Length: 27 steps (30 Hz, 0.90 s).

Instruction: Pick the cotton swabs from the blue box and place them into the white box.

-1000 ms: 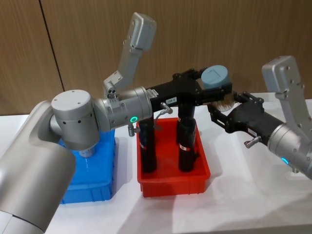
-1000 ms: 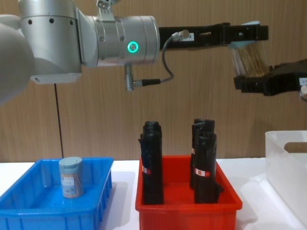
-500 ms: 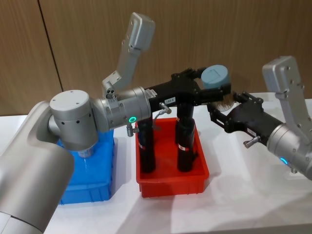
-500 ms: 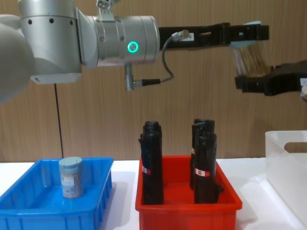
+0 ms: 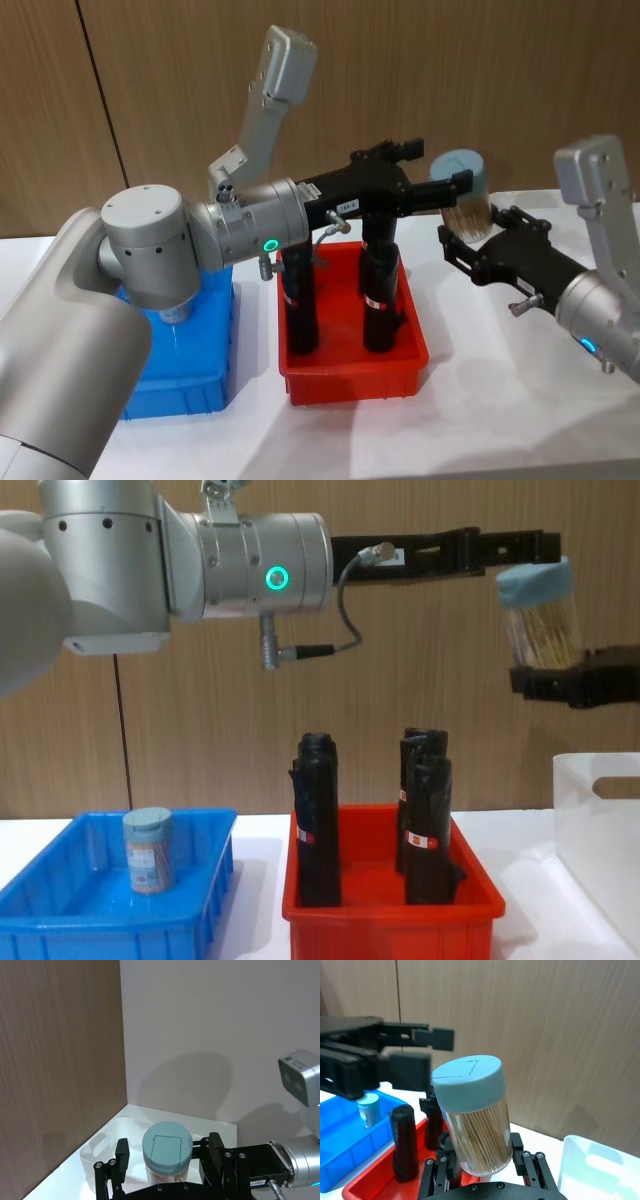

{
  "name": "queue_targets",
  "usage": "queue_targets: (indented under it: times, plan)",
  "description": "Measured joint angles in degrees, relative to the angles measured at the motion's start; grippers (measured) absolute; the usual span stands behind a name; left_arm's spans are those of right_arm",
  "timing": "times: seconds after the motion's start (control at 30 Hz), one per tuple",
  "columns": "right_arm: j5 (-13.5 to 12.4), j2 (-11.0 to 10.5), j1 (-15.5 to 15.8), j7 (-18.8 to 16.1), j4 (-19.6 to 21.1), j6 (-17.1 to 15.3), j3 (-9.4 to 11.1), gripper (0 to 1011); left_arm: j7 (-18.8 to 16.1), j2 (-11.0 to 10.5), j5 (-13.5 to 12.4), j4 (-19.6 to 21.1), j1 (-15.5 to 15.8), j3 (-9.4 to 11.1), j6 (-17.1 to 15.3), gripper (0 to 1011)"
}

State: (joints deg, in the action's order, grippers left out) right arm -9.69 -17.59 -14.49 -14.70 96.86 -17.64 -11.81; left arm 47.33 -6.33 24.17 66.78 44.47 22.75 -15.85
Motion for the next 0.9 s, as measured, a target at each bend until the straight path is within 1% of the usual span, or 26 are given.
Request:
queue_targets:
  times: [0.3, 0.5, 0.7, 0.83, 0.9]
  plan:
    - [-2.2, -0.8, 0.9, 2.7, -2.0, 0.9, 1.3, 640, 0.0, 0.0, 0.0, 0.0, 0.0, 0.0, 0.0, 1004]
    - [-3.2, -1.4, 1.0, 4.4, -3.8, 1.3, 2.4, 640, 0.0, 0.0, 0.0, 0.0, 0.0, 0.0, 0.0, 1004]
    - [-3.6, -2.2, 0.3, 6.1, -7.1, 1.4, 3.7, 640, 0.0, 0.0, 0.0, 0.0, 0.0, 0.0, 0.0, 1004]
    - [-3.5, -2.6, -0.6, 6.7, -9.7, 1.4, 4.3, 640, 0.0, 0.0, 0.0, 0.0, 0.0, 0.0, 0.0, 1004]
    - [-3.4, -2.8, -1.4, 6.9, -11.7, 1.3, 4.7, 640, 0.0, 0.0, 0.0, 0.0, 0.0, 0.0, 0.0, 1004]
